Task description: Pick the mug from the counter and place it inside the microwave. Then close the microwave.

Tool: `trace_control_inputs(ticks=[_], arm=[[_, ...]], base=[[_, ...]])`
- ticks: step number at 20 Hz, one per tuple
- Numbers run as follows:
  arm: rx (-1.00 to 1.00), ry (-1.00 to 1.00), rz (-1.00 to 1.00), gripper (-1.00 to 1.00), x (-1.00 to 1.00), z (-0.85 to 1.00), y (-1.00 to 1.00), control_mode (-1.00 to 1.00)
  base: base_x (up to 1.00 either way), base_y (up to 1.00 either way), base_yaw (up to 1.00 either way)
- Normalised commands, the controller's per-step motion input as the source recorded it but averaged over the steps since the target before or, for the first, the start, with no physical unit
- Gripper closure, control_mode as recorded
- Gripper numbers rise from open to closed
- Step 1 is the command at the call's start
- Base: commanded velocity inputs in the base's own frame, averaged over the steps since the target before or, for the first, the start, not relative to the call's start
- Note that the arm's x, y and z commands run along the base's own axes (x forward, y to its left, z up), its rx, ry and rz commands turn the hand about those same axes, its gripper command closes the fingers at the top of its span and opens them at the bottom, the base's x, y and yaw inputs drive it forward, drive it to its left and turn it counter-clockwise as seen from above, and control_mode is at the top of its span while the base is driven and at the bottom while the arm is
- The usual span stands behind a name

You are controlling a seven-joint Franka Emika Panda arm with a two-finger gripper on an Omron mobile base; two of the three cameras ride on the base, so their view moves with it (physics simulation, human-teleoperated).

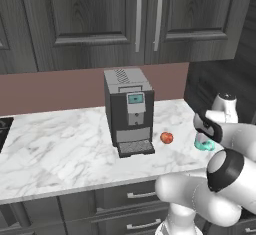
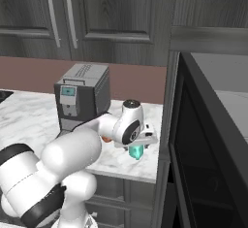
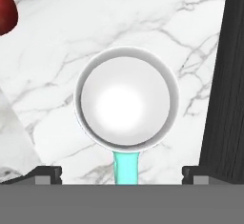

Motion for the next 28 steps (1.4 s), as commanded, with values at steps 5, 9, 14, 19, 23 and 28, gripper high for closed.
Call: trace_control_inputs(ticks=[5, 9, 14, 19, 23, 28], arm=[[0.00, 0.00, 0.00, -1.00, 0.04, 0.00, -0.12, -1.00], [0.01, 0.00, 0.00, -1.00, 0.00, -0.04, -0.12, -1.00], [0.00, 0.00, 0.00, -1.00, 0.00, -0.14, -0.04, -1.00], [0.00, 0.00, 0.02, -1.00, 0.00, -0.14, 0.00, -1.00], [0.00, 0.00, 0.03, -1.00, 0.00, -0.20, 0.00, -1.00], [0.00, 0.00, 0.02, -1.00, 0.00, -0.12, 0.00, -1.00]], base=[[0.00, 0.00, 0.00], [0.00, 0.00, 0.00], [0.00, 0.00, 0.00], [0.00, 0.00, 0.00], [0.00, 0.00, 0.00], [0.00, 0.00, 0.00]])
